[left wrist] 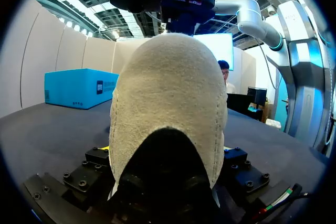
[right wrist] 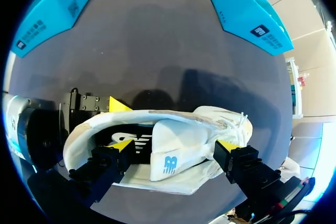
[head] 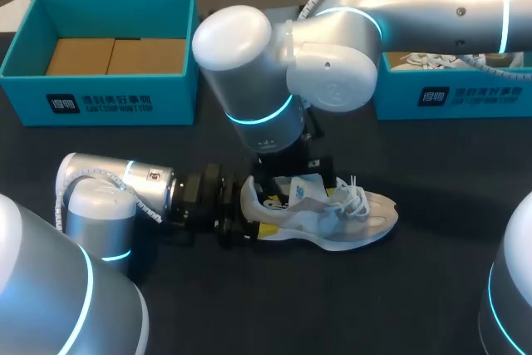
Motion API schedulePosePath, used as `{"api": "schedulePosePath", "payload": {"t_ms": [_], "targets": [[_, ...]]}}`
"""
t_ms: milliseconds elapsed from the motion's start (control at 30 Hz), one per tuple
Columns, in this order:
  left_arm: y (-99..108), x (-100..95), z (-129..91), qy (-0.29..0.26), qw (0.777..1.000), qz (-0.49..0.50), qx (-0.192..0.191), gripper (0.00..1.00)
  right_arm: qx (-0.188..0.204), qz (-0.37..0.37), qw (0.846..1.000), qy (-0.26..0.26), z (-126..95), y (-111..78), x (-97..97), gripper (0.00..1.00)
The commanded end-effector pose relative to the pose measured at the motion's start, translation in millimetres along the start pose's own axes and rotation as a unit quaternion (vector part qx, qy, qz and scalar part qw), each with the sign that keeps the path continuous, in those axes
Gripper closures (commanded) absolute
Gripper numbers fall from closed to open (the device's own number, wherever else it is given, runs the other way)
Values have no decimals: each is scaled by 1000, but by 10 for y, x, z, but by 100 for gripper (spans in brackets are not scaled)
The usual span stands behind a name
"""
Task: Take the shoe out of the shoebox, open the shoe tongue, remove and reinsert the insole, then place the shoe into the shoebox
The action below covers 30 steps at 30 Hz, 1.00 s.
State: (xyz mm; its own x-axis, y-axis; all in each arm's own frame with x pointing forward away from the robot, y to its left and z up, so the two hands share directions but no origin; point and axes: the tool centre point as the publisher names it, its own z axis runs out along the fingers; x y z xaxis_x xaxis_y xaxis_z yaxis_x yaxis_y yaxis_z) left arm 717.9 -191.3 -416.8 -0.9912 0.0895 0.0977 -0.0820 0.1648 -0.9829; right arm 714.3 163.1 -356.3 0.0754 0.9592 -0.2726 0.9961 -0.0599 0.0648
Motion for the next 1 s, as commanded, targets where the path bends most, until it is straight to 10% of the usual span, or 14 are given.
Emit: {"api": "schedulePosePath", "payload": {"t_ms": [33,1000], "targets": [[1,5,9,-1,1000,0,0,100,-7,67,998,3,23,-61,-25,0],[1,5,9,-1,1000,0,0,100,-17,66,998,2,-35,-95,-424,0]]}}
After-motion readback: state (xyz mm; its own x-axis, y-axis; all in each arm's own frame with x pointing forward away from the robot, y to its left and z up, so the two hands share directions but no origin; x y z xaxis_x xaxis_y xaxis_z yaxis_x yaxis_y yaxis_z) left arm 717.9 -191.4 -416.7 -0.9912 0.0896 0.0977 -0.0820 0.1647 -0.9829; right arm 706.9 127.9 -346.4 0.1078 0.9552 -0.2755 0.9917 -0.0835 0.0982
